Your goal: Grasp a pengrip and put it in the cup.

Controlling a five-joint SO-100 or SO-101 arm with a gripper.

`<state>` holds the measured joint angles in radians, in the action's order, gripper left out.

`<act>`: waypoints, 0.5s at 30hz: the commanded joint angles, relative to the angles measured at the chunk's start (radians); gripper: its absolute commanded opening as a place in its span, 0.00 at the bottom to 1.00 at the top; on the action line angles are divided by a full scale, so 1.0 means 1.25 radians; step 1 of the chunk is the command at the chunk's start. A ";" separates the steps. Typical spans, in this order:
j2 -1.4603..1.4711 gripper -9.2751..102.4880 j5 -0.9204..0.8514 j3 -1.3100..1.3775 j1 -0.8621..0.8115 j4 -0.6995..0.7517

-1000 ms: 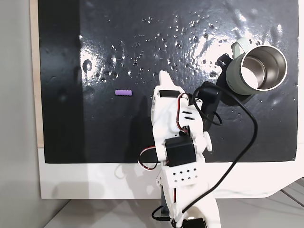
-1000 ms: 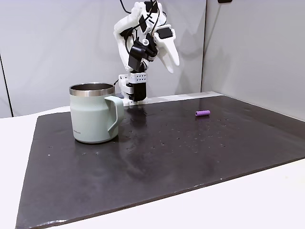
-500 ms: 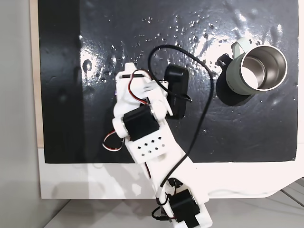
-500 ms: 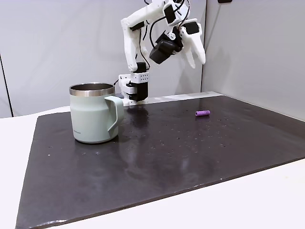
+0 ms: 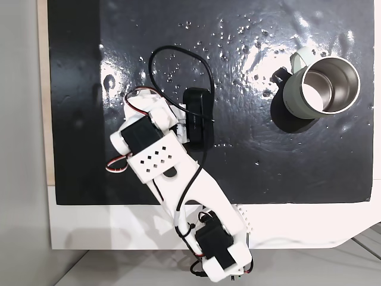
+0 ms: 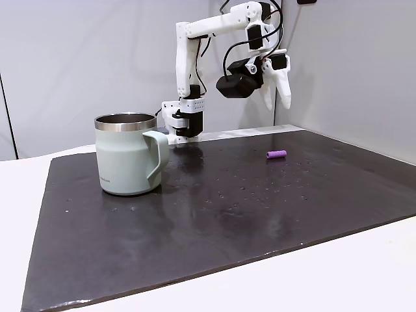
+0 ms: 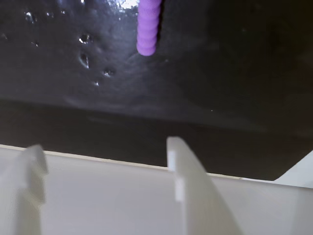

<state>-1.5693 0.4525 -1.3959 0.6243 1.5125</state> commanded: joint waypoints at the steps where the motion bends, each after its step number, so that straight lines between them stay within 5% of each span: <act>1: 0.049 0.30 0.010 0.071 -0.036 -0.004; 15: 0.310 0.30 0.080 0.236 -0.036 0.047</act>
<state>-1.1827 0.5338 -1.1704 0.5553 1.5539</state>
